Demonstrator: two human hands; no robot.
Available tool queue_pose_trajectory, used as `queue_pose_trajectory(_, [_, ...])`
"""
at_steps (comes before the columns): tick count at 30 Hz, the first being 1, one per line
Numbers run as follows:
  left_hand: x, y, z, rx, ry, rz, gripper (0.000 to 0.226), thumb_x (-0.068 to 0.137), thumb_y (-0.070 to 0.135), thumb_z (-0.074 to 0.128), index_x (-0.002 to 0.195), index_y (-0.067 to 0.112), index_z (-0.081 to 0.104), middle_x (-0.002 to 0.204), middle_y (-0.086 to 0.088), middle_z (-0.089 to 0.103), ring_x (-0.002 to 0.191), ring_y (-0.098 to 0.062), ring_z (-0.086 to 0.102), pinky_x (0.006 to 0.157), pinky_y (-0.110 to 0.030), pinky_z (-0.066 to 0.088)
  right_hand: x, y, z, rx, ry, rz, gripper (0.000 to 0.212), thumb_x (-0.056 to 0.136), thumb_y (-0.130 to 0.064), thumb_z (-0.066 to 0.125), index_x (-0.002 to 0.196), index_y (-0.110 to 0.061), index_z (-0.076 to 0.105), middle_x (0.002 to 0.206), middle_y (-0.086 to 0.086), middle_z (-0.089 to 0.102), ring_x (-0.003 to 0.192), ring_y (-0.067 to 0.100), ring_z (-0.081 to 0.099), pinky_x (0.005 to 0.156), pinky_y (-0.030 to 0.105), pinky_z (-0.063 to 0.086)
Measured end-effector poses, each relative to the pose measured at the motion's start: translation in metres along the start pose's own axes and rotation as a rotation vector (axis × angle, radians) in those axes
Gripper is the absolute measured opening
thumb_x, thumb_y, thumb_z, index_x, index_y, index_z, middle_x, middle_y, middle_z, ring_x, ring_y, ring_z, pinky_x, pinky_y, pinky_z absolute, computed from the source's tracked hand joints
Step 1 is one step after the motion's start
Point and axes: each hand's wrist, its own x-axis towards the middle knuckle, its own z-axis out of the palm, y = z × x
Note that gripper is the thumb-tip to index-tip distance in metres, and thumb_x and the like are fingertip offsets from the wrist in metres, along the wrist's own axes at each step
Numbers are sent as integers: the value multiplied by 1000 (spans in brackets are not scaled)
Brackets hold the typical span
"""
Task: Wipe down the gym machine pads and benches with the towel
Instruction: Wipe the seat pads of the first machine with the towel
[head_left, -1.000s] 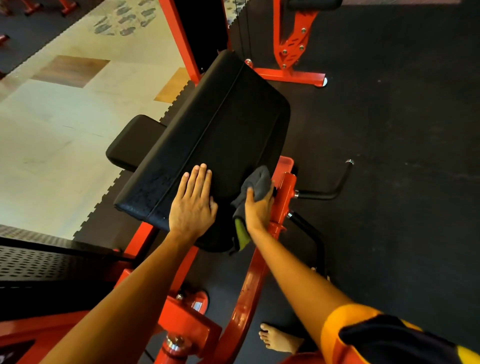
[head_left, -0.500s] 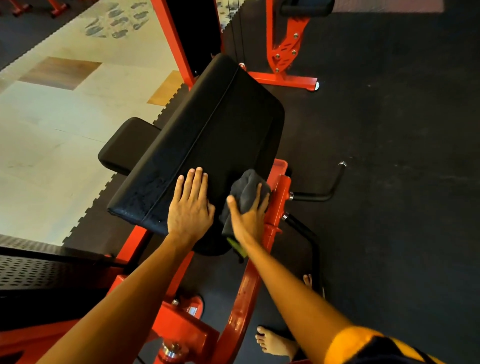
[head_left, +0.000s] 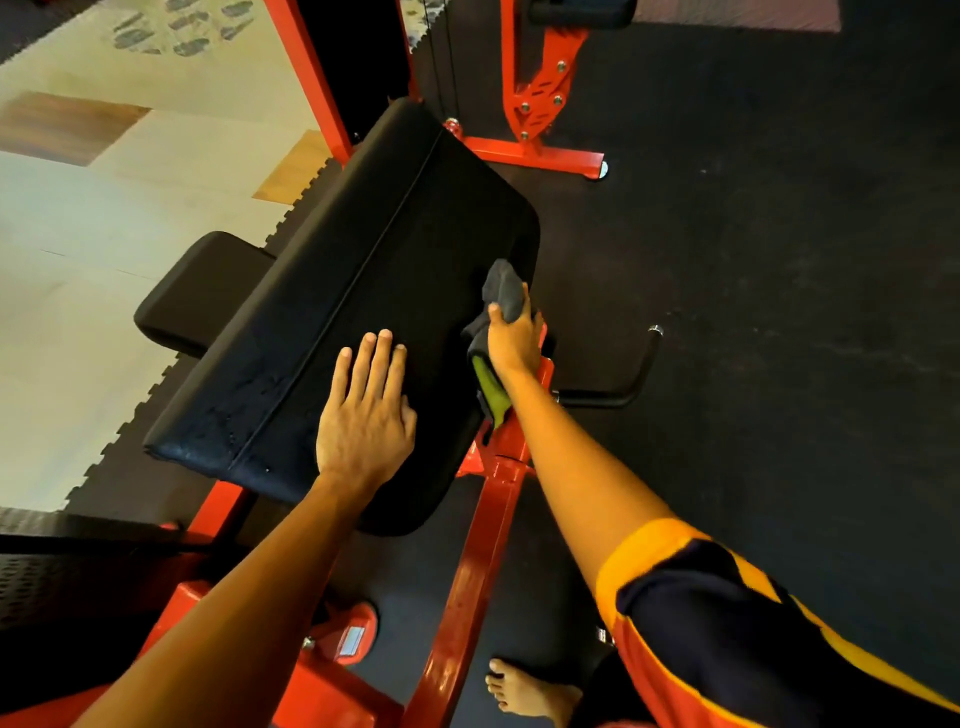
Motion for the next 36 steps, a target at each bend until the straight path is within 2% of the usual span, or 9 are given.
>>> queue_pose_trajectory(5, [1,4,0,15,-5,-7,67,99,33,31,159,2,26,168,-18,14,158,-31,9,128,-51,8,-1,2,-5,-45,8,-48,61,104,-39,57,159,-26,34,160,9,36,143,29,42,111,31,33])
queue_pose_trajectory(9, [2,4,1,30,-5,-14,68,99,34,29,159,3,26,169,-18,13,158,-31,8,127,-52,9,-83,44,12,-203,7,-44,70,102,-56,50,163,-35,22,170,8,20,154,33,27,123,49,31])
queue_pose_trajectory(12, [1,3,4,37,6,-15,68,99,35,27,159,3,25,169,-18,12,158,-31,7,127,-52,10,-112,56,10,-255,-6,-123,67,105,-49,51,163,-33,23,172,11,15,157,33,17,125,45,24])
queue_pose_trajectory(17, [2,4,2,-5,45,-43,67,98,33,31,158,4,29,168,-16,18,157,-30,15,127,-51,13,-43,33,1,-218,-24,-162,60,103,-40,57,159,-34,36,164,9,29,149,34,35,119,49,37])
queue_pose_trajectory(22, [-12,3,1,-39,87,-130,61,103,35,36,157,7,34,167,-13,24,155,-29,22,127,-51,14,-21,5,5,-280,-7,-17,62,106,-46,49,163,-30,28,171,16,14,156,38,19,122,51,28])
queue_pose_trajectory(25, [-24,0,2,-35,107,-186,59,104,34,36,157,6,35,167,-13,25,155,-28,22,127,-50,14,-72,12,17,-372,11,-192,74,100,-62,47,162,-26,29,170,19,16,157,39,14,125,52,15])
queue_pose_trajectory(28, [-33,-2,2,-39,121,-239,59,104,32,34,157,5,35,167,-14,25,155,-28,21,128,-49,12,-139,42,23,-399,-19,-464,76,95,-67,49,159,-28,37,168,17,26,156,38,21,127,52,17])
queue_pose_trajectory(33, [-60,-3,3,-35,142,-310,60,106,33,30,158,5,30,168,-14,21,157,-29,16,128,-50,11,-167,83,-2,-462,-261,-761,70,94,-39,60,159,-31,35,170,13,21,159,35,13,126,55,19])
queue_pose_trajectory(36, [-73,-5,3,-50,179,-357,58,107,34,34,157,5,34,167,-14,25,156,-29,19,127,-50,13,-119,66,-5,-500,-321,-767,72,88,-27,53,158,-30,39,168,14,25,156,40,19,122,61,24])
